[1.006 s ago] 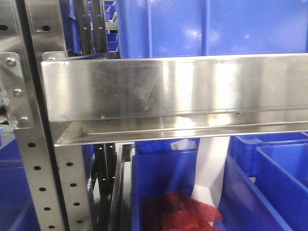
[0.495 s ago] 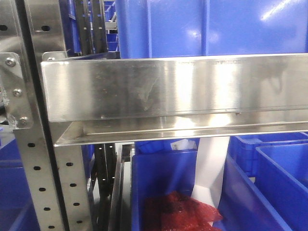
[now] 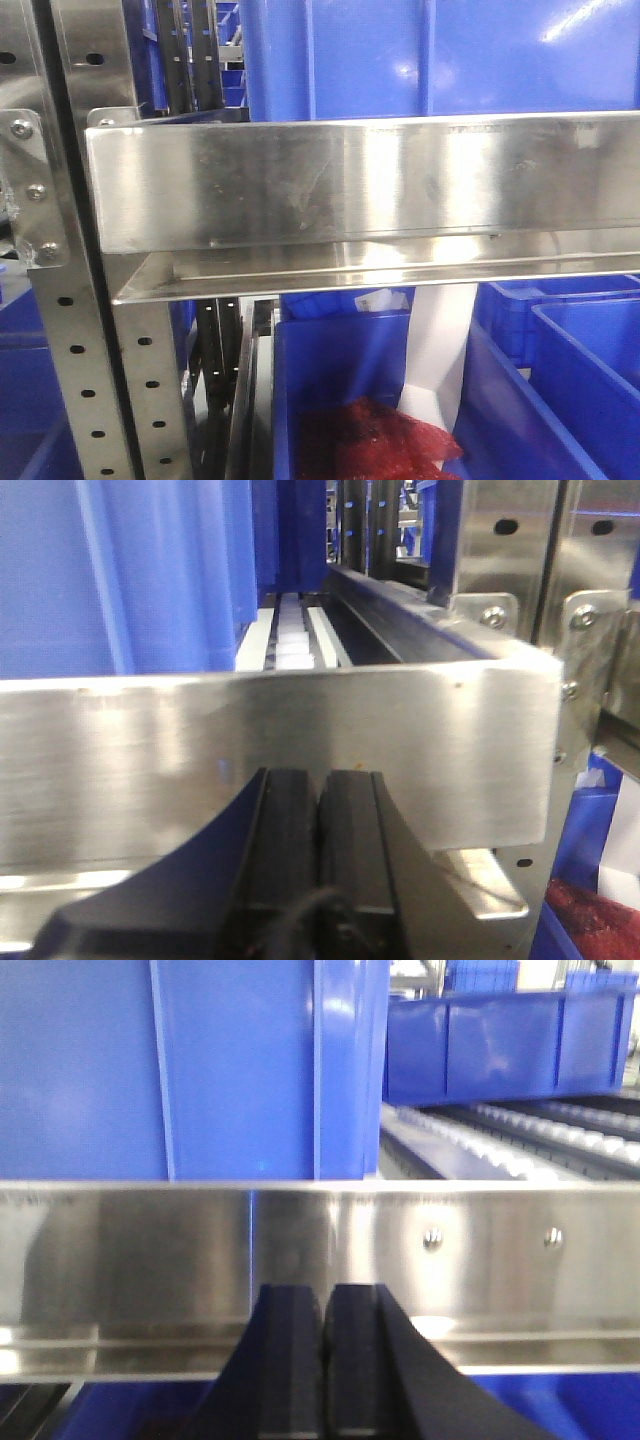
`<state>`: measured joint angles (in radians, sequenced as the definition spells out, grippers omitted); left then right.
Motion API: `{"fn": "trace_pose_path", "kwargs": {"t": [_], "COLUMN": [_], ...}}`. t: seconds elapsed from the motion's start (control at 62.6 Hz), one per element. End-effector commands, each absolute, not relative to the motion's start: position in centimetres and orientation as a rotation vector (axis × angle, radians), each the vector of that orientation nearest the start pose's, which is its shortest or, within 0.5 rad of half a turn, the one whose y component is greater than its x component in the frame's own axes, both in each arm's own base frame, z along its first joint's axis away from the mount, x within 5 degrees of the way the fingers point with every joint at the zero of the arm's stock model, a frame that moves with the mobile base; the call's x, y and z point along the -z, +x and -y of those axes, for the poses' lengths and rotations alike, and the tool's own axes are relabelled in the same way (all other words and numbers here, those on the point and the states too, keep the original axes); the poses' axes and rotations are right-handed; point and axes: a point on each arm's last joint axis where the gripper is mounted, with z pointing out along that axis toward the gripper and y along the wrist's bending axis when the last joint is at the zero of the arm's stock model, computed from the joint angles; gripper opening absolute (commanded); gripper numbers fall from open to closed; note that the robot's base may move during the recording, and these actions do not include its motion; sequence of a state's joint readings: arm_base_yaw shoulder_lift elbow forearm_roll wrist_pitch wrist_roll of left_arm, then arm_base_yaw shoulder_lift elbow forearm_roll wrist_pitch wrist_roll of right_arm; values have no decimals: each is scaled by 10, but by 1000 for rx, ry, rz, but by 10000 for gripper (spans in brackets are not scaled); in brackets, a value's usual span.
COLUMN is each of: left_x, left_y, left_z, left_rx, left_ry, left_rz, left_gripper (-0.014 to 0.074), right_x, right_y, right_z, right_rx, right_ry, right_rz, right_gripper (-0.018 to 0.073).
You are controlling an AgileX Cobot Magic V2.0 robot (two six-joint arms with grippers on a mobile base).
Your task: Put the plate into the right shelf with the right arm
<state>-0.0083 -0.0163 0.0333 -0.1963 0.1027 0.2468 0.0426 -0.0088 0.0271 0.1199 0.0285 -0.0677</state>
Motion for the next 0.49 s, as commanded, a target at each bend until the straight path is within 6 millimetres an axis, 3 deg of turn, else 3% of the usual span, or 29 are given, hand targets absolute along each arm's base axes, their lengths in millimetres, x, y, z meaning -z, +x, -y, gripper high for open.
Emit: {"fn": "trace_pose_path", "kwargs": {"t": [0.0, 0.479], "left_x": [-198, -198], "left_y": [56, 56], "left_z": [1, 1], "left_rx": [-22, -22], "left_ry": [47, 47], "left_rz": [-1521, -1521], "left_gripper": [-47, -47], "right_x": [-214, -214], "right_y": [54, 54], "right_z": [-1, -1], "right_rx": [-64, -65], "right_ry": [15, 15], "right_rz": [-1403, -1409], "right_gripper": [51, 51]}}
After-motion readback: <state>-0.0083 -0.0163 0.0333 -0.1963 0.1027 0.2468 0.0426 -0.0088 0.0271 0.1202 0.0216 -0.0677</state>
